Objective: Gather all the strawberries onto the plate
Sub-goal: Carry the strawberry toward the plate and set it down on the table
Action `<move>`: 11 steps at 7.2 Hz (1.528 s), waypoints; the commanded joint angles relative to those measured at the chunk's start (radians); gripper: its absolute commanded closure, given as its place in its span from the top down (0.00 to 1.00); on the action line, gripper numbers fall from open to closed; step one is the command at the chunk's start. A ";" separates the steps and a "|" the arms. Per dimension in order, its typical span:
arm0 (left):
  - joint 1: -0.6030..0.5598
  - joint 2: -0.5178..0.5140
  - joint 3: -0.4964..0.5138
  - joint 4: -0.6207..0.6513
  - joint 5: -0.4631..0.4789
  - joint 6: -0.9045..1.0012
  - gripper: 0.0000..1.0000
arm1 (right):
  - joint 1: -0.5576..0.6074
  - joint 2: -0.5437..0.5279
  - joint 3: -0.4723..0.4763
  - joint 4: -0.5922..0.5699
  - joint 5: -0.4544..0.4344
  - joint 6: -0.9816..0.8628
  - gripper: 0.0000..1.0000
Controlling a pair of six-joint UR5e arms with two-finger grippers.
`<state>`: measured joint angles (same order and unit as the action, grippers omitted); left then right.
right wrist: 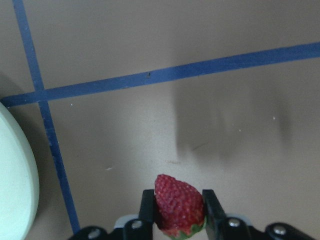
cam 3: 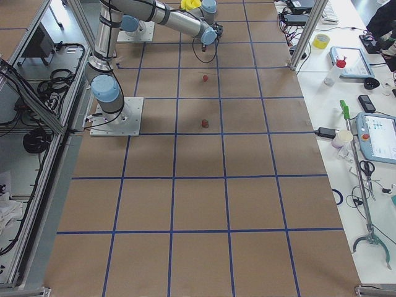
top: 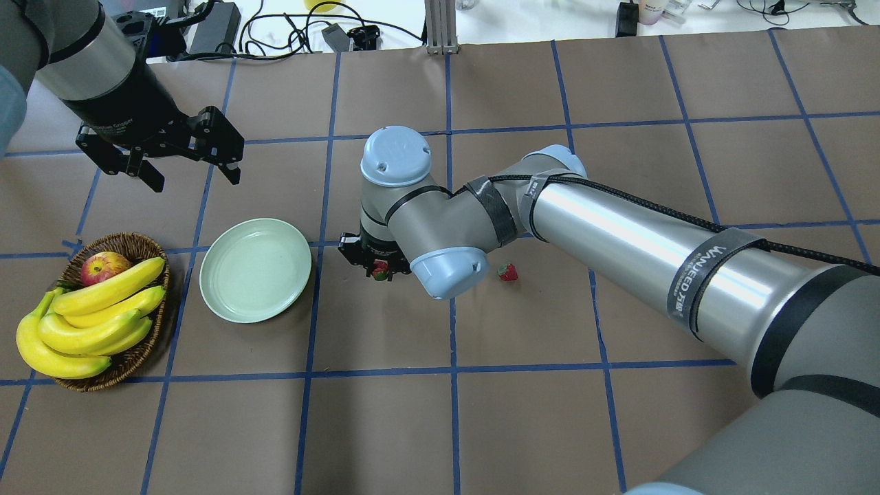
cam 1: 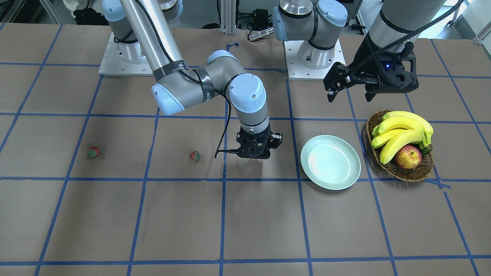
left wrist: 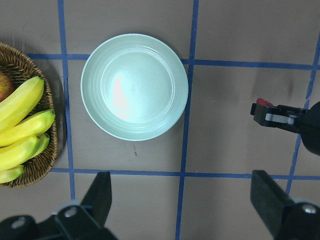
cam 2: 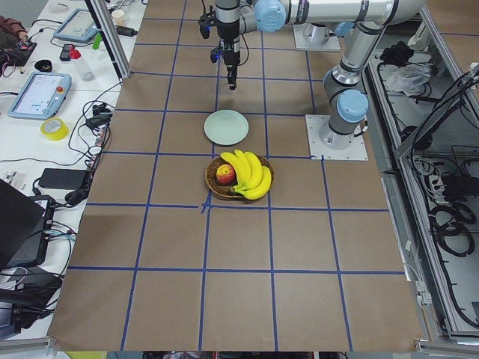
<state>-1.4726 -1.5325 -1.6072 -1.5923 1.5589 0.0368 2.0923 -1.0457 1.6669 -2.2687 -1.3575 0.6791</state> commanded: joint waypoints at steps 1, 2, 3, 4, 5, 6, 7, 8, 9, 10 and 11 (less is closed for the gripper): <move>0.000 0.000 0.000 0.000 0.001 0.000 1.00 | 0.002 -0.002 -0.001 0.003 -0.018 -0.001 1.00; -0.002 0.000 0.000 -0.002 0.001 0.000 1.00 | -0.001 -0.014 -0.003 0.012 -0.035 -0.076 0.99; 0.000 0.000 0.000 -0.002 0.001 0.000 1.00 | -0.033 -0.061 0.002 0.044 -0.129 -0.110 0.99; 0.000 0.000 0.000 -0.005 0.001 0.000 1.00 | -0.105 -0.115 0.014 0.155 -0.170 -0.153 0.99; 0.000 0.000 0.000 -0.006 0.001 0.000 1.00 | -0.173 -0.167 0.057 0.249 -0.175 -0.220 0.92; 0.000 0.000 0.000 -0.008 0.001 0.000 1.00 | -0.233 -0.204 0.121 0.247 -0.204 -0.274 0.90; 0.000 0.000 0.000 -0.008 0.001 0.002 1.00 | -0.273 -0.215 0.170 0.227 -0.228 -0.311 0.89; 0.000 -0.001 0.000 -0.008 0.003 0.002 1.00 | -0.276 -0.214 0.232 0.153 -0.242 -0.309 0.84; 0.000 -0.002 -0.002 -0.009 0.001 0.002 1.00 | -0.276 -0.198 0.288 0.036 -0.238 -0.303 0.84; 0.000 -0.002 -0.002 -0.009 0.001 0.000 1.00 | -0.276 -0.163 0.292 0.002 -0.232 -0.302 0.83; 0.000 -0.003 -0.002 -0.009 0.003 0.002 1.00 | -0.276 -0.142 0.303 -0.023 -0.206 -0.296 0.82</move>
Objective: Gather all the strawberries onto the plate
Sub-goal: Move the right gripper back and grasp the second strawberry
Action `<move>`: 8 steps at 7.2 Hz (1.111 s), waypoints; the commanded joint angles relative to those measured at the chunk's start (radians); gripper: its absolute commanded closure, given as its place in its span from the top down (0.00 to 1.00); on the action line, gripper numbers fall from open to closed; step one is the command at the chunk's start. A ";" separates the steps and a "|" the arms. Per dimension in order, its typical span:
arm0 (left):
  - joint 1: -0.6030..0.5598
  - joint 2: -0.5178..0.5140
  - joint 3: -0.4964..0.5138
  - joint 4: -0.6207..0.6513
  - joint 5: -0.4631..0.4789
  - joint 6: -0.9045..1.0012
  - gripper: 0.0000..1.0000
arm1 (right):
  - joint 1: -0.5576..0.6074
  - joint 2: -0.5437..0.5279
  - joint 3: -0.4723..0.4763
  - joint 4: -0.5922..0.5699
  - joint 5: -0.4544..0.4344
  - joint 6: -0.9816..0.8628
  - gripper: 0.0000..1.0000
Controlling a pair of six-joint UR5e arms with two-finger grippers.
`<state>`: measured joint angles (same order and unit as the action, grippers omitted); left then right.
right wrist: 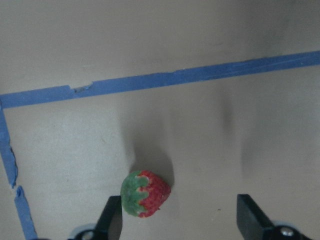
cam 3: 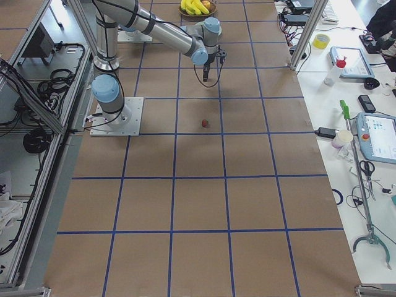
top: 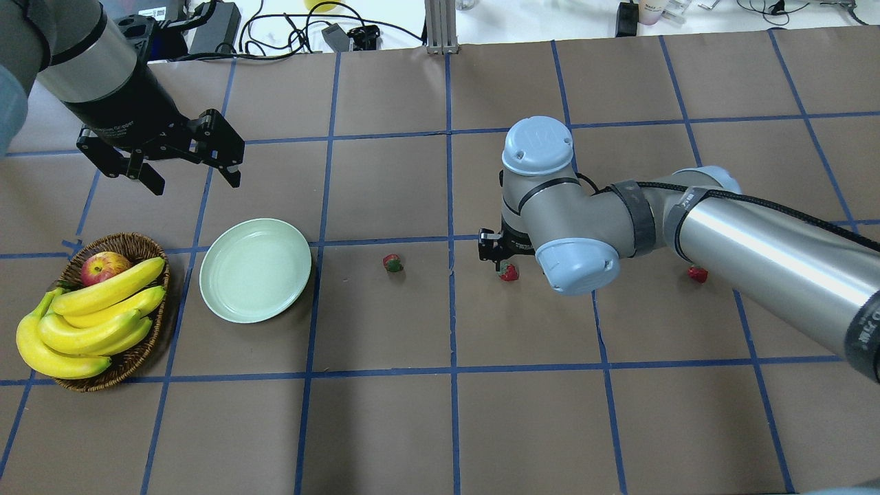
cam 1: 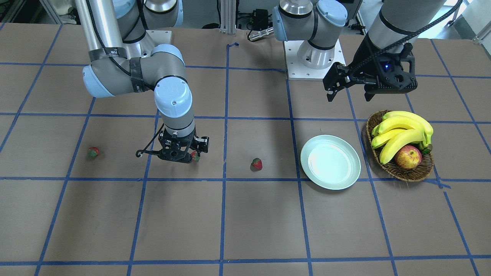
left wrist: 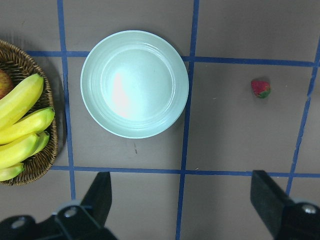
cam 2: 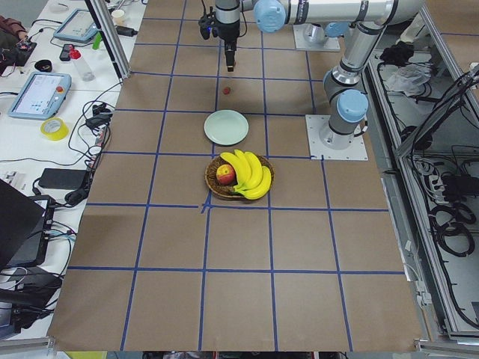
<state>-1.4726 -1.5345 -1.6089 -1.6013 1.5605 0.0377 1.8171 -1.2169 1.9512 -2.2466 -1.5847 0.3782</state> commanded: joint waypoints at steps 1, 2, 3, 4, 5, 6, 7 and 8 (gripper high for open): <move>0.000 -0.001 0.000 0.000 0.000 0.001 1.00 | -0.001 0.042 0.023 -0.045 0.040 0.004 0.79; 0.000 -0.001 0.000 0.000 0.001 0.001 1.00 | -0.001 0.042 0.021 -0.047 0.060 0.002 0.79; 0.000 -0.001 0.000 0.000 0.000 0.001 1.00 | -0.001 0.040 0.021 -0.045 0.063 0.002 0.61; 0.000 -0.001 0.000 0.000 0.001 0.001 1.00 | -0.001 0.040 0.014 -0.045 0.064 0.004 0.32; 0.002 -0.001 -0.002 0.000 0.001 0.001 1.00 | -0.001 0.034 0.011 -0.045 0.060 0.004 0.05; 0.002 -0.001 0.000 0.000 0.001 0.001 1.00 | -0.001 0.033 0.008 -0.044 0.063 0.005 0.00; 0.002 -0.001 -0.002 0.000 0.001 0.001 1.00 | -0.001 0.028 0.002 -0.042 0.064 0.008 0.00; 0.000 -0.001 -0.002 0.000 0.001 0.001 1.00 | 0.013 0.027 -0.027 -0.039 0.116 0.080 0.00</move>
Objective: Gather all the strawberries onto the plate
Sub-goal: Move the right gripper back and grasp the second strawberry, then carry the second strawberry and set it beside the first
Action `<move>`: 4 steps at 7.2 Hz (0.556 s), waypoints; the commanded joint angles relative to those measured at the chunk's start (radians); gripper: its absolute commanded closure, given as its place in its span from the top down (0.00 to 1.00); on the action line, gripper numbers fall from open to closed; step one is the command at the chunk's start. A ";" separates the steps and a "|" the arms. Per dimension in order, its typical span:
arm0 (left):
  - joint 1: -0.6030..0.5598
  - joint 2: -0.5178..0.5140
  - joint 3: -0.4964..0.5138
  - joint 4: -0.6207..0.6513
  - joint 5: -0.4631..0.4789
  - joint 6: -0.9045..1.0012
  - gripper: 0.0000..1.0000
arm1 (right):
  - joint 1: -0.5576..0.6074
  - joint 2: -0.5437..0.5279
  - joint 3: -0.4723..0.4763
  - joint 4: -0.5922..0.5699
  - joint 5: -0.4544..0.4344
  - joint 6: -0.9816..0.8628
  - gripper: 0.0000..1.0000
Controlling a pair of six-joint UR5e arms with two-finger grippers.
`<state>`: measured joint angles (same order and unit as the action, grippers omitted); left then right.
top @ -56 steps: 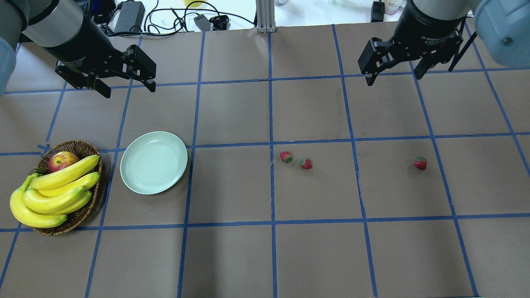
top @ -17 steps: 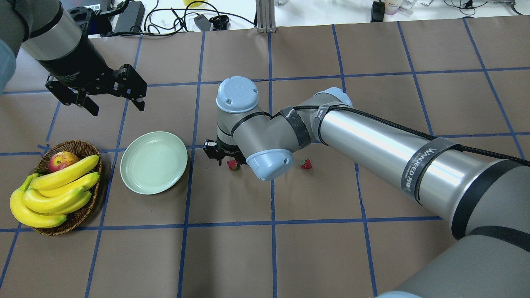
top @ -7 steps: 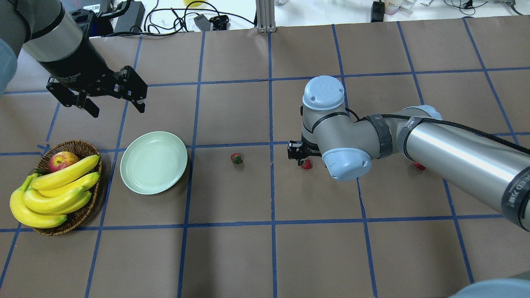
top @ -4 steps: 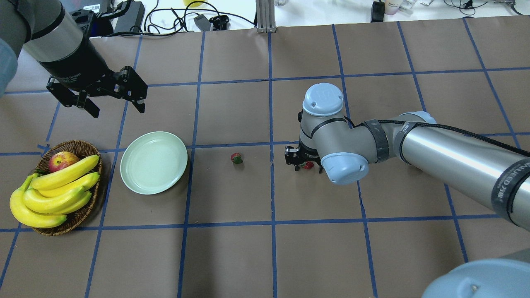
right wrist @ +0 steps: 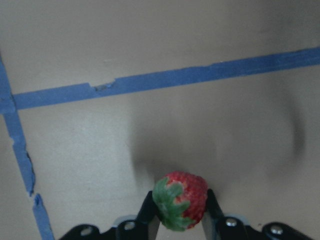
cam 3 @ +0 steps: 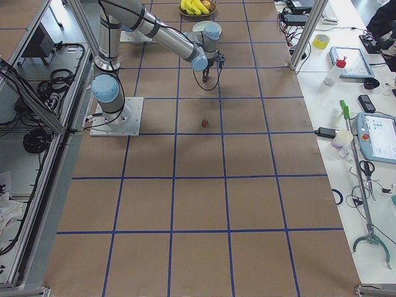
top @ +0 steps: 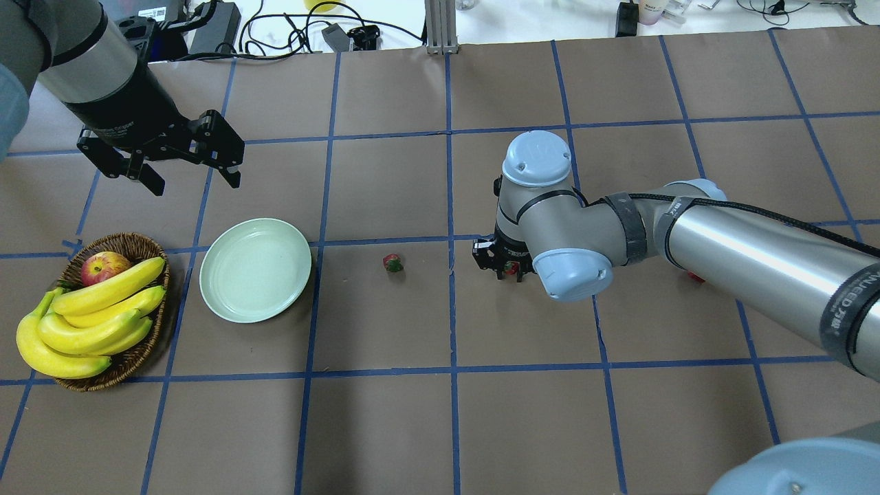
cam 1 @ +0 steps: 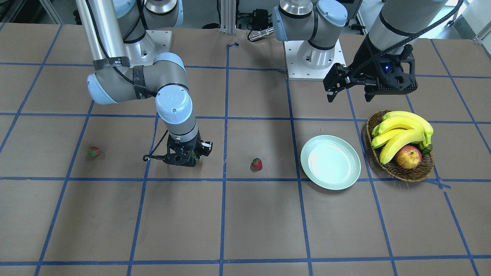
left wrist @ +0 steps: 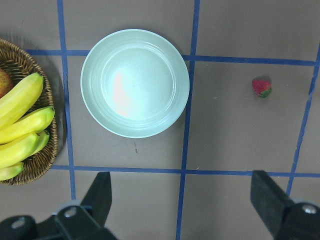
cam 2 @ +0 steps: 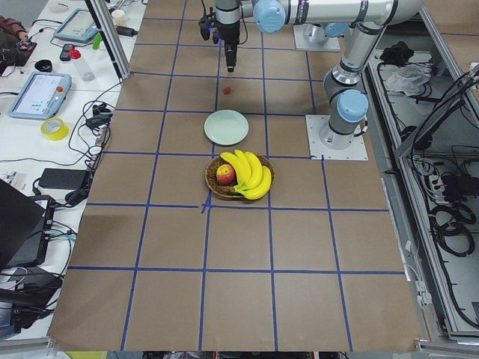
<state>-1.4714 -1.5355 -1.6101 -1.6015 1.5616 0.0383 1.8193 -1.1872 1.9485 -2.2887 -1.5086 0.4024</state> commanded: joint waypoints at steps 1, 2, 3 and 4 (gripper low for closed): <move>0.000 0.000 -0.001 0.000 0.000 0.000 1.00 | 0.064 0.006 -0.058 -0.005 0.197 0.141 0.00; 0.000 0.000 -0.001 0.000 0.000 0.000 1.00 | 0.116 0.015 -0.103 -0.003 0.230 0.209 0.00; 0.000 0.000 -0.001 0.000 0.000 0.000 1.00 | 0.176 0.058 -0.124 -0.006 0.254 0.252 0.00; 0.000 0.000 -0.001 0.000 0.006 0.000 1.00 | 0.202 0.105 -0.153 -0.030 0.267 0.295 0.00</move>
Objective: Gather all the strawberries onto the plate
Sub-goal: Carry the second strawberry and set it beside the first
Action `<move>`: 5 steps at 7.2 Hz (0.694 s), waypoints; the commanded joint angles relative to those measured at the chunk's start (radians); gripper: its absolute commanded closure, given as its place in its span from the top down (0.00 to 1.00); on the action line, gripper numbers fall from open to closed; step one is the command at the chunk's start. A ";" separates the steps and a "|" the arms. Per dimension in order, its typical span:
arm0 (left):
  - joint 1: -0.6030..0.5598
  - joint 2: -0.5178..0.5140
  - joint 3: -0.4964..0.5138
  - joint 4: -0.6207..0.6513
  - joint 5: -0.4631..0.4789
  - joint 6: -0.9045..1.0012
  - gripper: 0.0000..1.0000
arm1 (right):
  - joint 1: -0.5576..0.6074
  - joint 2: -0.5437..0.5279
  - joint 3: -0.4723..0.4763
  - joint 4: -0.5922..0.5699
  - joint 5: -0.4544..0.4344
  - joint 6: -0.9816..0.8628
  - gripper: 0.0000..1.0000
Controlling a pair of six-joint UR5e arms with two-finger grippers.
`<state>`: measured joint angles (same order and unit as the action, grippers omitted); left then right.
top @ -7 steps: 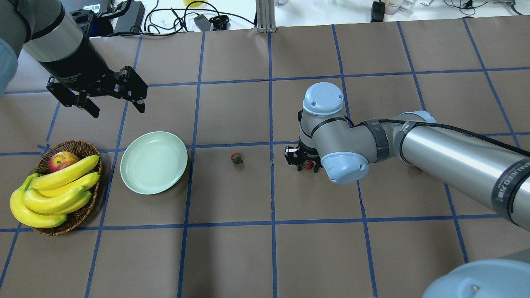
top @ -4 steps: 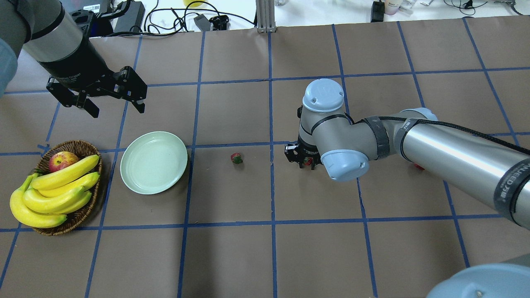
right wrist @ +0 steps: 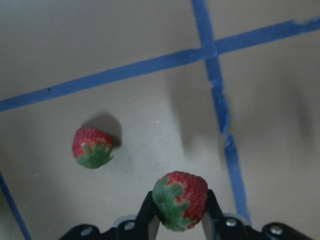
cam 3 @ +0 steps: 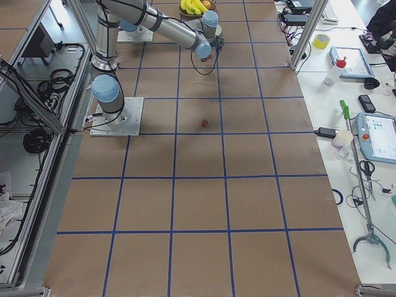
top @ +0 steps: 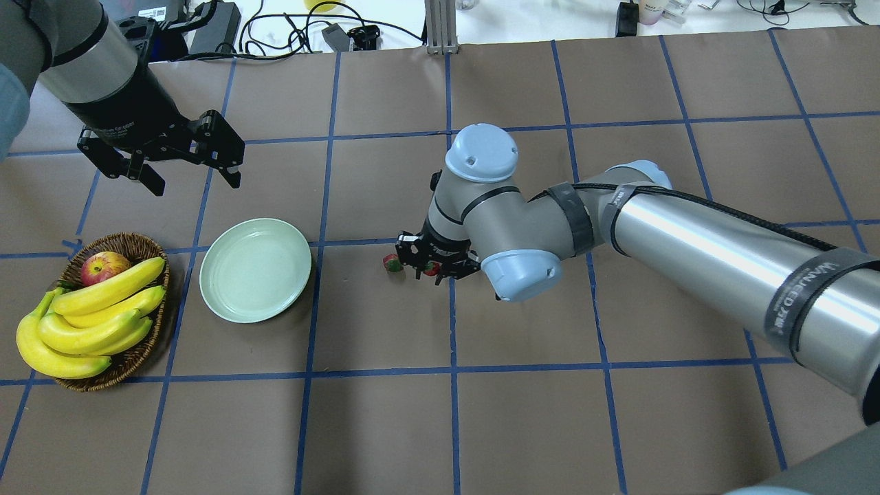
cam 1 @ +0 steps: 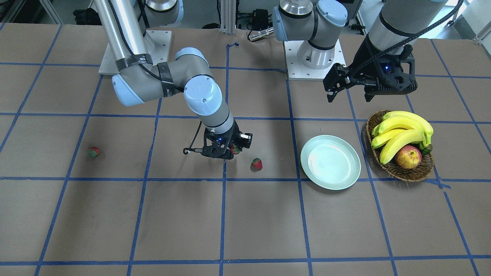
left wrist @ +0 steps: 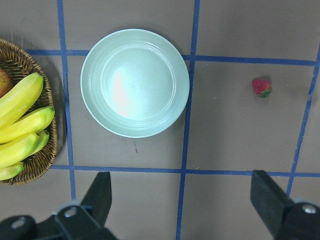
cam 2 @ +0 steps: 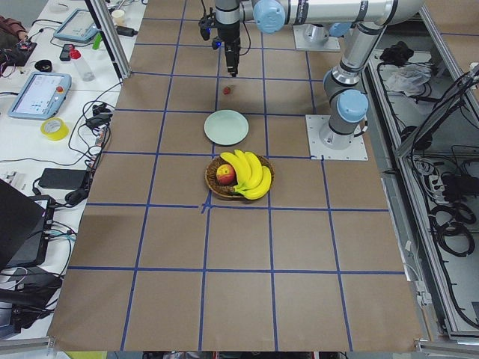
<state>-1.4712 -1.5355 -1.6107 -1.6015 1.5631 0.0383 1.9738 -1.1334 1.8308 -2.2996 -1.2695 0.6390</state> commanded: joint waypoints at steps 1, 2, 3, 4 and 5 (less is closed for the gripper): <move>0.000 -0.002 0.000 0.000 0.032 0.000 1.00 | 0.053 0.064 -0.048 -0.023 0.030 0.073 0.23; -0.001 -0.002 0.000 0.000 0.034 0.000 1.00 | 0.053 0.063 -0.051 -0.023 0.028 0.073 0.53; -0.001 -0.002 0.000 0.000 0.034 0.000 1.00 | 0.053 0.057 -0.047 -0.021 0.009 0.073 0.94; -0.001 -0.003 0.000 0.000 0.034 0.000 1.00 | 0.050 0.040 -0.044 -0.018 -0.001 0.055 1.00; -0.001 -0.003 0.000 -0.002 0.034 0.000 1.00 | 0.033 -0.009 -0.038 0.009 -0.058 -0.038 1.00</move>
<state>-1.4725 -1.5380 -1.6107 -1.6018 1.5964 0.0383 2.0200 -1.0997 1.7874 -2.3125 -1.2792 0.6762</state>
